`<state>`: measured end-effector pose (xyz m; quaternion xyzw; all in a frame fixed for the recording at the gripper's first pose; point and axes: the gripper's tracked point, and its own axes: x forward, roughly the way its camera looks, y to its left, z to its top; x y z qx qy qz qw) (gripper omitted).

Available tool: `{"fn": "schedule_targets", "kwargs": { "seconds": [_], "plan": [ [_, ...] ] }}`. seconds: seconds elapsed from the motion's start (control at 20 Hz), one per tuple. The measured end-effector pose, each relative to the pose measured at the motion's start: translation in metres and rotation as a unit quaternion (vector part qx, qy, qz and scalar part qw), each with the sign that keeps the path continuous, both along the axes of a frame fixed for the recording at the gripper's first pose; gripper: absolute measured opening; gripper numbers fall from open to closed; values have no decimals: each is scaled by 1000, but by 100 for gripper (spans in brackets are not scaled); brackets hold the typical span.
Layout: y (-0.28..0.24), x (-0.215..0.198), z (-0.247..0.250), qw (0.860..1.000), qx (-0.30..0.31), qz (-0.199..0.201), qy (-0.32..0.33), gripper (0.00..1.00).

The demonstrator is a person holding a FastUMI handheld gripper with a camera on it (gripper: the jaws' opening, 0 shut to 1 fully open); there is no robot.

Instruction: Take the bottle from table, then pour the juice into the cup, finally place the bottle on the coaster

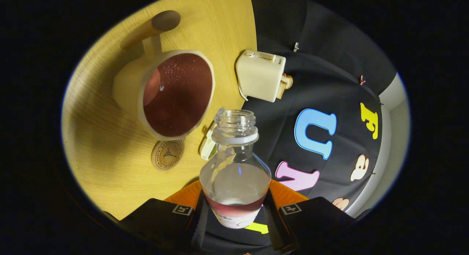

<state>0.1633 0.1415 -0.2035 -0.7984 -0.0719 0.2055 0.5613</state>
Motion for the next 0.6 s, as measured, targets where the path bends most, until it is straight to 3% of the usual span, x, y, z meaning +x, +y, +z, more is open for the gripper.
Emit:
{"fn": "schedule_targets", "kwargs": {
  "seconds": [0.6],
  "plan": [
    [-8,3,7,999,-41,12,-16,71]
  ]
}}
